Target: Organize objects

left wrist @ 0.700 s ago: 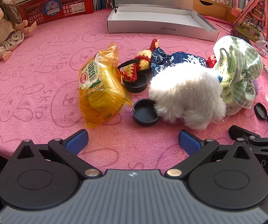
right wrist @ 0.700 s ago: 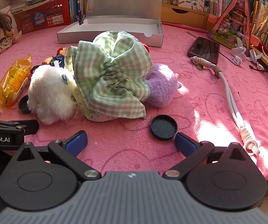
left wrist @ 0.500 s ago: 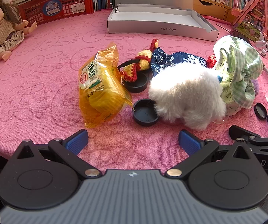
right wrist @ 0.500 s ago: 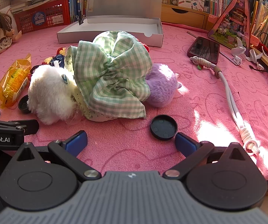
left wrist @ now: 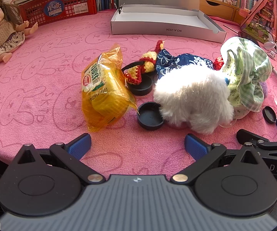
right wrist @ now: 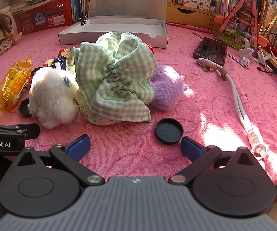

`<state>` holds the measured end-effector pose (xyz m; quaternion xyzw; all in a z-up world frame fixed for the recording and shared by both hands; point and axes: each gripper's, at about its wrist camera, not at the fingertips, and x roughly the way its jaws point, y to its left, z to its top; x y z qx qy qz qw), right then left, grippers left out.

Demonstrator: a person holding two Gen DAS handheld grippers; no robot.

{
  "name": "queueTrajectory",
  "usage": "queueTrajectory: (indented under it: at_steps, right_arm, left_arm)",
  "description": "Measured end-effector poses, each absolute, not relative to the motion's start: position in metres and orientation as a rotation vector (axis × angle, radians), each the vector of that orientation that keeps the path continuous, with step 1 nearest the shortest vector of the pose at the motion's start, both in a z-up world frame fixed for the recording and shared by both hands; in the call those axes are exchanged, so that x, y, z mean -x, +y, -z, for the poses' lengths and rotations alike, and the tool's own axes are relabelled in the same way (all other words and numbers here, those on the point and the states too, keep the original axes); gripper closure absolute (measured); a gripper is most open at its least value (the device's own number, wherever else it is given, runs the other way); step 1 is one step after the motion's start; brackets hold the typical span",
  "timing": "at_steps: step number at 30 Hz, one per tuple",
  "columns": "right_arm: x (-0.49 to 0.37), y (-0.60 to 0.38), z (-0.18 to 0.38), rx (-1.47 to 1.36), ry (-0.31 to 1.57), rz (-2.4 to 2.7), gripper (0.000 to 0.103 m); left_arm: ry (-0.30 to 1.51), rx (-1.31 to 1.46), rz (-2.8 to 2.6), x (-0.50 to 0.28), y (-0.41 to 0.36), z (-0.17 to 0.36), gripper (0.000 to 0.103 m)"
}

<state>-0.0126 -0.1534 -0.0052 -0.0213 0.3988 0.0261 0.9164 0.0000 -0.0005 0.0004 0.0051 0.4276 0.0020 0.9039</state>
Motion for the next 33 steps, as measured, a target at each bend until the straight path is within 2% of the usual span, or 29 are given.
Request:
queueTrajectory:
  at_steps: [33]
  right_arm:
    - [0.0148, -0.1556, 0.0077, 0.036, 0.801, -0.049, 0.0]
  left_arm:
    - [0.871, -0.013, -0.001, 0.0042, 0.0003, -0.0034, 0.0]
